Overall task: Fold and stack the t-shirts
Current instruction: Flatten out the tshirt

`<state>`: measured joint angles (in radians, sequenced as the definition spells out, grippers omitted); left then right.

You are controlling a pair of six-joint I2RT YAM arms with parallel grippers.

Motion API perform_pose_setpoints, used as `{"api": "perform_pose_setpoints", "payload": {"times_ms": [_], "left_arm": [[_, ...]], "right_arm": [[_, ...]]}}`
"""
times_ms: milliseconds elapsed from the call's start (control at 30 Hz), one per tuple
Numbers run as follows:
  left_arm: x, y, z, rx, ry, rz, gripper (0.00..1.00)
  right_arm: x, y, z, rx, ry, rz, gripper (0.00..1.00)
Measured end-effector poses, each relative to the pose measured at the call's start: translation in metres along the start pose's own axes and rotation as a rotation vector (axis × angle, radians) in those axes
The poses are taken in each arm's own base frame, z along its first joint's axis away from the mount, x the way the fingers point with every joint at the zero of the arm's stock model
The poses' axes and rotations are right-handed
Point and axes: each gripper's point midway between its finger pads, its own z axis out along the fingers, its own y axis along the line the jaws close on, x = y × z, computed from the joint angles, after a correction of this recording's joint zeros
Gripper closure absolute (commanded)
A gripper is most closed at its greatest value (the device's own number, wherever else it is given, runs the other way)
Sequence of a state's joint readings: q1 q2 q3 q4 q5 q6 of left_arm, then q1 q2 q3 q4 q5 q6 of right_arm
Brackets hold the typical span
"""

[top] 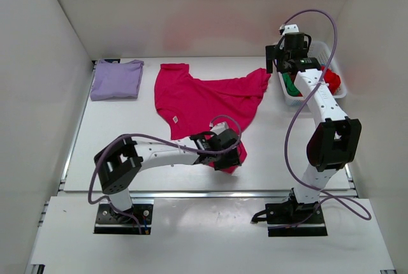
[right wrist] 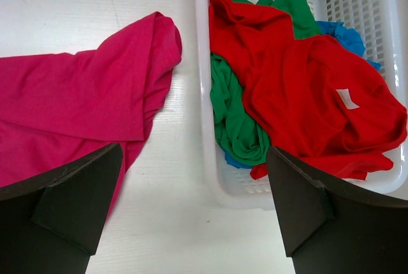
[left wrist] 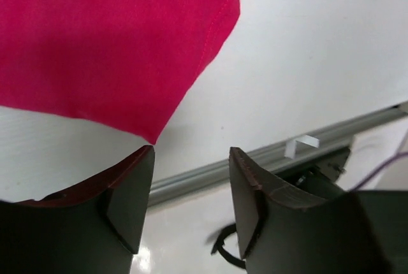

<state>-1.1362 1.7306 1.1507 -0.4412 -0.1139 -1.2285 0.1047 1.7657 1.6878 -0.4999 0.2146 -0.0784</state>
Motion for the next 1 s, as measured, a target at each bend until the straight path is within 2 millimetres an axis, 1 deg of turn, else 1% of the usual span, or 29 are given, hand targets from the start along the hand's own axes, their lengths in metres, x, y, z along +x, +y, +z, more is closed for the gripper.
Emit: {"api": "perform_pose_setpoints", "payload": {"times_ms": [33, 67, 233, 267, 433, 467, 500, 533, 567, 600, 700, 767, 800, 833, 900, 967, 1000], "left_arm": [[0.002, 0.000, 0.005, -0.012, -0.004, 0.003, 0.36], [0.004, 0.003, 0.009, -0.025, -0.006, 0.004, 0.35], [0.012, 0.023, 0.027, -0.109, -0.001, 0.012, 0.32], [0.012, 0.026, 0.029, -0.128, -0.002, 0.015, 0.30], [0.008, 0.032, 0.035, -0.167, -0.025, 0.018, 0.33], [0.007, 0.034, 0.037, -0.173, -0.029, 0.017, 0.36], [0.006, 0.035, 0.039, -0.177, -0.034, 0.016, 0.56], [0.004, 0.035, 0.040, -0.175, -0.037, 0.006, 0.70], [0.001, 0.035, 0.041, -0.176, -0.044, 0.003, 0.92], [-0.001, 0.038, 0.043, -0.184, -0.048, 0.001, 1.00], [-0.009, 0.048, 0.043, -0.224, -0.054, 0.006, 1.00], [-0.020, 0.058, 0.035, -0.261, -0.070, 0.016, 1.00], [-0.027, 0.066, 0.027, -0.280, -0.079, 0.015, 1.00], [-0.039, 0.075, 0.016, -0.302, -0.100, 0.007, 1.00], [-0.071, 0.097, -0.017, -0.334, -0.171, -0.035, 1.00], [-0.116, 0.117, -0.063, -0.344, -0.299, -0.108, 1.00], [-0.141, 0.125, -0.087, -0.339, -0.378, -0.149, 1.00]], "right_arm": [[0.001, 0.000, 0.000, -0.002, 0.001, 0.001, 0.07], [0.001, -0.001, 0.001, -0.002, 0.002, 0.002, 0.07], [0.004, -0.003, 0.001, -0.003, 0.000, 0.006, 0.07], [0.005, -0.003, 0.001, -0.004, 0.000, 0.006, 0.07], [0.006, -0.003, 0.003, -0.004, 0.001, 0.008, 0.07], [0.005, -0.003, 0.002, -0.004, -0.003, 0.008, 0.07], [0.005, -0.003, 0.002, -0.004, -0.007, 0.009, 0.07], [0.005, -0.002, 0.002, -0.005, -0.009, 0.008, 0.07], [0.006, -0.002, 0.003, -0.006, -0.007, 0.008, 0.07], [0.007, -0.001, 0.003, -0.008, -0.005, 0.007, 0.08], [0.010, 0.003, 0.004, -0.032, -0.001, 0.006, 0.09], [0.014, 0.007, 0.005, -0.057, 0.006, 0.006, 0.09], [0.016, 0.009, 0.006, -0.069, 0.011, 0.005, 0.11], [0.018, 0.012, 0.006, -0.081, 0.014, 0.003, 0.11], [0.020, 0.016, 0.007, -0.099, 0.020, 0.001, 0.12], [0.022, 0.022, 0.009, -0.121, 0.026, -0.002, 0.12], [0.023, 0.025, 0.012, -0.132, 0.034, -0.003, 0.14]]}}
